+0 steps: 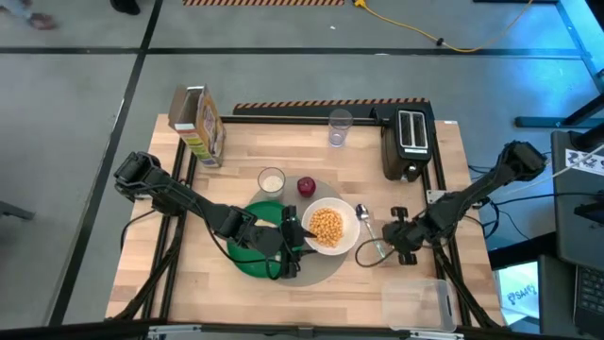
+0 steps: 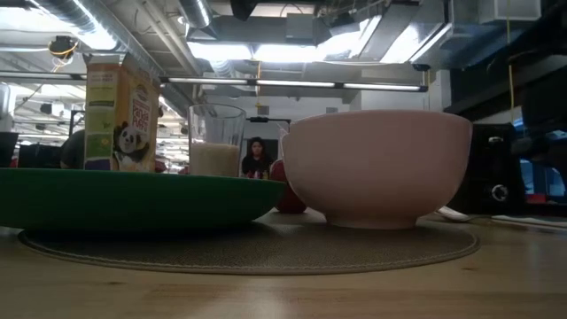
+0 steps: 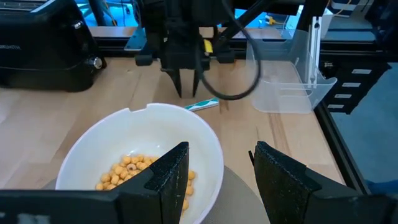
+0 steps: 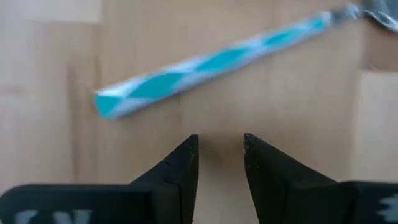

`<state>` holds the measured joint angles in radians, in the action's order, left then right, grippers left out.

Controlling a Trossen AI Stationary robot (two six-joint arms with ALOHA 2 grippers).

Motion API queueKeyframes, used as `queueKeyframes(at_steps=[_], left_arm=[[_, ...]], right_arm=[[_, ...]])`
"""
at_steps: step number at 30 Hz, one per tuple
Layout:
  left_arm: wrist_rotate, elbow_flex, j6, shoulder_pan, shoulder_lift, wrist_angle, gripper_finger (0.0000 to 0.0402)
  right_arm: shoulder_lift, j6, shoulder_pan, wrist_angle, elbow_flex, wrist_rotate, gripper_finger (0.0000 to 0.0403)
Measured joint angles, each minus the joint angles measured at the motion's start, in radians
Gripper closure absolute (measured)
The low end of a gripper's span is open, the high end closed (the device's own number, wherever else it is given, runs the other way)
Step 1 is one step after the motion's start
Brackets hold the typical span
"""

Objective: Arrange a breakfast setting
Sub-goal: Put the blue patterned spoon to the right of the white bowl

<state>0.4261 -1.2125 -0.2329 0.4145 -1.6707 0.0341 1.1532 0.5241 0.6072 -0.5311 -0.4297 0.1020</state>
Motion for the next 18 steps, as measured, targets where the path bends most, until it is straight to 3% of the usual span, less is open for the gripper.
queueKeyframes(at_steps=[8,18], left_arm=[[-0.001,0.000,0.005,0.000,0.000,-0.005,0.0232],[-0.001,0.000,0.005,0.000,0.000,-0.006,0.0232]], right_arm=[[0.066,-0.005,0.057,0.094,-0.005,-0.008,0.0293],[0.067,-0.033,0.061,0.142,-0.002,-0.045,0.0343]])
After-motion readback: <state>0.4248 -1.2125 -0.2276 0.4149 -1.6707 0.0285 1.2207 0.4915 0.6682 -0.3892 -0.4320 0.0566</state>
